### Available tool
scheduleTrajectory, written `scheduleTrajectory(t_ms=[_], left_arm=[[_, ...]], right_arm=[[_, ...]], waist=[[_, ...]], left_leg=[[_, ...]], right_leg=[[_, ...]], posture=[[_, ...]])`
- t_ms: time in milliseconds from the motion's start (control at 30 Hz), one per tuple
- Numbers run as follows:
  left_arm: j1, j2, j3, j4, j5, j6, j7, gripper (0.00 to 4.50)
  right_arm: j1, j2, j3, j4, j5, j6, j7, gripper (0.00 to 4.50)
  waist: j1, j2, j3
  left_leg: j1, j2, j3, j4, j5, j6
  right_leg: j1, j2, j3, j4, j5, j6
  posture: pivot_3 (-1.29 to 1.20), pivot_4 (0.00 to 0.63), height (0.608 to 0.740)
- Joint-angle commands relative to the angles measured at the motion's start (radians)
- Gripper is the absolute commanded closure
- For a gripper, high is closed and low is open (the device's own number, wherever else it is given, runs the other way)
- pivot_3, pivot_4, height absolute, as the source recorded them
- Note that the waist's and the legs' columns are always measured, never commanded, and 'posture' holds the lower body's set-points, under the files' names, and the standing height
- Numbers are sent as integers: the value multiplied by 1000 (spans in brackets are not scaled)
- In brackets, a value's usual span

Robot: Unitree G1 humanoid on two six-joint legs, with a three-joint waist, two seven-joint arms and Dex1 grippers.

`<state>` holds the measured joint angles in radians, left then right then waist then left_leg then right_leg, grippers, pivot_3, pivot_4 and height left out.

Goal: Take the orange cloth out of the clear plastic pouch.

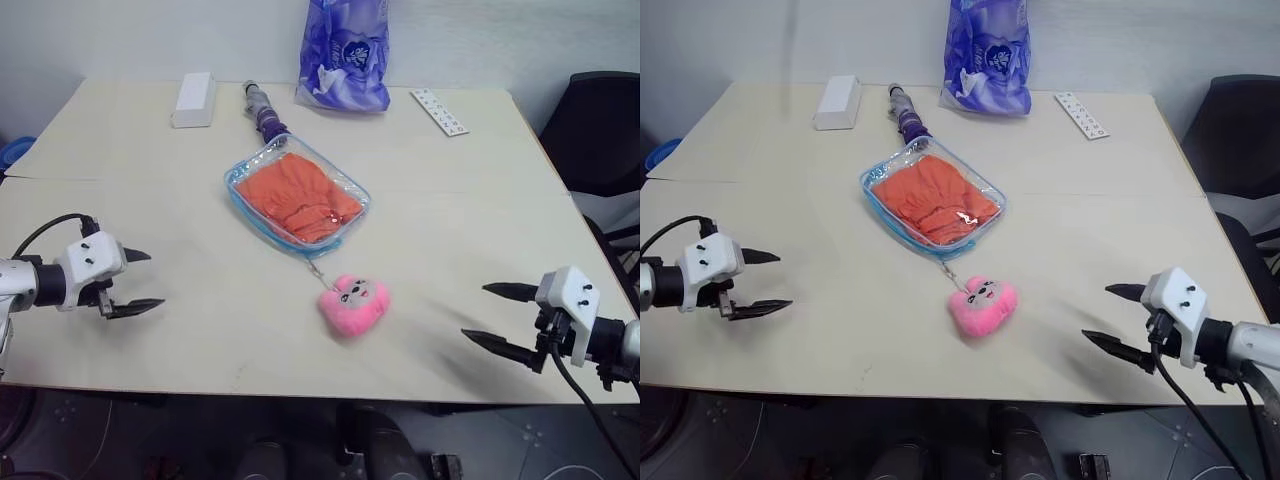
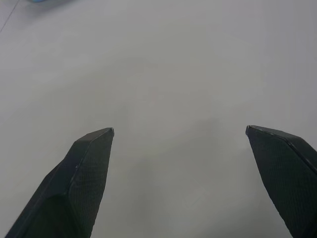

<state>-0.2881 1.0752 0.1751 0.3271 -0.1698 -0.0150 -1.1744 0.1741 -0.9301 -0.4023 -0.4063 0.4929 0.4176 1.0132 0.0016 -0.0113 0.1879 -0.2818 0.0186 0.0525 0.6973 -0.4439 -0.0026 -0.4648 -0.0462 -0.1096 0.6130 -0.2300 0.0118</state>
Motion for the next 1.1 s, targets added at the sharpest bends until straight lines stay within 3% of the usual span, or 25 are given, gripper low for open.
scheduleTrajectory(t_ms=[33,700,900,1100], left_arm=[[11,20,24,-19,-10,-5,-7,0],[-92,-10,-11,35,21,-27,30,0],[-373,-123,-143,218,148,-194,96,0],[-727,-258,-324,597,376,-418,247,0]], right_arm=[[-7,-2,-28,-12,5,-9,-2,13],[-58,45,-13,-51,46,60,-95,13],[-78,67,6,-170,66,100,-175,13],[-115,106,31,-342,133,186,-289,13]], waist=[[0,0,0],[1,0,0],[20,0,0],[25,-1,-1]], left_leg=[[0,0,0,0,0,0],[0,0,0,0,0,0],[0,-2,1,2,0,0],[-1,-7,10,3,0,0]], right_leg=[[0,0,0,0,0,0],[0,0,0,1,0,0],[0,0,0,2,0,1],[0,2,-1,1,1,1]], posture=[[0,150,740],[0,150,740],[0,150,740],[0,150,740]])
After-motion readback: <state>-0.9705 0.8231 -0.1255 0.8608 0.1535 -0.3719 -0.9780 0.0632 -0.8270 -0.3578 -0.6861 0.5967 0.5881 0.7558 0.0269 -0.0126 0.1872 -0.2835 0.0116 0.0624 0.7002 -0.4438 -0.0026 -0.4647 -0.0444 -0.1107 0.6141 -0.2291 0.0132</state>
